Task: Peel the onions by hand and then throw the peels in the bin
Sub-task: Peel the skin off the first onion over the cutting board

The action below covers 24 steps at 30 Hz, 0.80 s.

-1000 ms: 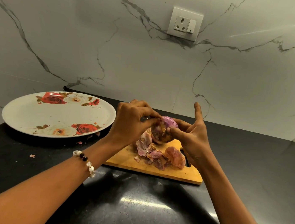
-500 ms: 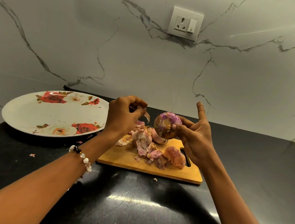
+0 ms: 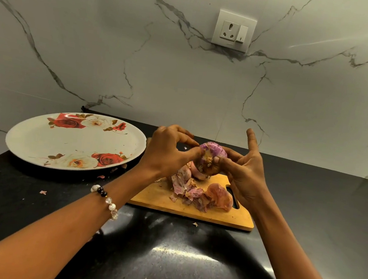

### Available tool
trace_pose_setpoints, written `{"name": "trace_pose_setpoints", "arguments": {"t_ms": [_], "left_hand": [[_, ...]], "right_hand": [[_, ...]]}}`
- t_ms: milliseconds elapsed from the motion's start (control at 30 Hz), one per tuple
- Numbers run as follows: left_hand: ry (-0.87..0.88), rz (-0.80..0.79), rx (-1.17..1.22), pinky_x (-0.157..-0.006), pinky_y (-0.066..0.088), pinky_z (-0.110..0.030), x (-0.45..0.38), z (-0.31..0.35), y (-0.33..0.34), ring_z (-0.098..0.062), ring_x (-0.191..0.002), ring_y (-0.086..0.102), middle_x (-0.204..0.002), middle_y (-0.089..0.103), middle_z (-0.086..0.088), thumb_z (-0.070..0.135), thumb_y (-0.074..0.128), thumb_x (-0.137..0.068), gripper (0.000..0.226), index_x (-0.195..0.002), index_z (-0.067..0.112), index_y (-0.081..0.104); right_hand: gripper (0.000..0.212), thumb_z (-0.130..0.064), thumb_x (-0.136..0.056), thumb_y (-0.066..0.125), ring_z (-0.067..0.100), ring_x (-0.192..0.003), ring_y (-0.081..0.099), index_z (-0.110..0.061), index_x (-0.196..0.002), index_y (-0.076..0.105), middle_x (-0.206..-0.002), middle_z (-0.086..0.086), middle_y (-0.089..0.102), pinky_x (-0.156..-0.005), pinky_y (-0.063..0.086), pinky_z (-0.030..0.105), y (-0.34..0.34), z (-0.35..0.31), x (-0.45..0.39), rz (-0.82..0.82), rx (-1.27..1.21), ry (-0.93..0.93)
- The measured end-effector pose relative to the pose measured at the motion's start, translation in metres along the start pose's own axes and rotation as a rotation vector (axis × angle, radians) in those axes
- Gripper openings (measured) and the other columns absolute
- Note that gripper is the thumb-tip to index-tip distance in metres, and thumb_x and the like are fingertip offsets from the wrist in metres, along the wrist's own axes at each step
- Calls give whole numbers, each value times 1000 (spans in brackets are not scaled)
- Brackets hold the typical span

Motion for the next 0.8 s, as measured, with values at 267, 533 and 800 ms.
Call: {"name": "trace_pose_setpoints", "arguments": {"t_ms": [267, 533, 800], "left_hand": [[-5, 24, -102, -93, 42, -50, 0, -2, -1, -12, -109, 47, -112, 65, 6, 42, 75, -76, 25, -89, 21, 76], [-13, 118, -108, -88, 44, -51, 0, -9, -8, -18, -106, 50, -102, 67, 3, 25, 72, -81, 6, -84, 21, 76], [-96, 144, -130, -89, 43, -48, -1, -12, -8, -18, -104, 49, -103, 65, -1, 28, 67, -87, 9, -89, 21, 73]], "right_hand": [[126, -9, -62, 79, 33, -99, 69, -29, -155, -4, -106, 21, 70, -97, 50, 55, 5, -2, 1, -38, 134, -66], [131, -23, -60, 87, 32, -99, 70, -28, -155, -3, -104, 20, 71, -93, 53, 51, 4, -2, 1, -45, 80, -81], [150, -31, -42, 98, 32, -95, 70, -28, -156, 0, -100, 18, 73, -82, 58, 41, 4, 0, -1, -107, -93, -26]]}}
Point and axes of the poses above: each hand's wrist, its own x-axis away from the middle knuckle, its own y-axis out of the palm, z = x × y, the point moved 7 cm from there along -x, towards the middle knuckle
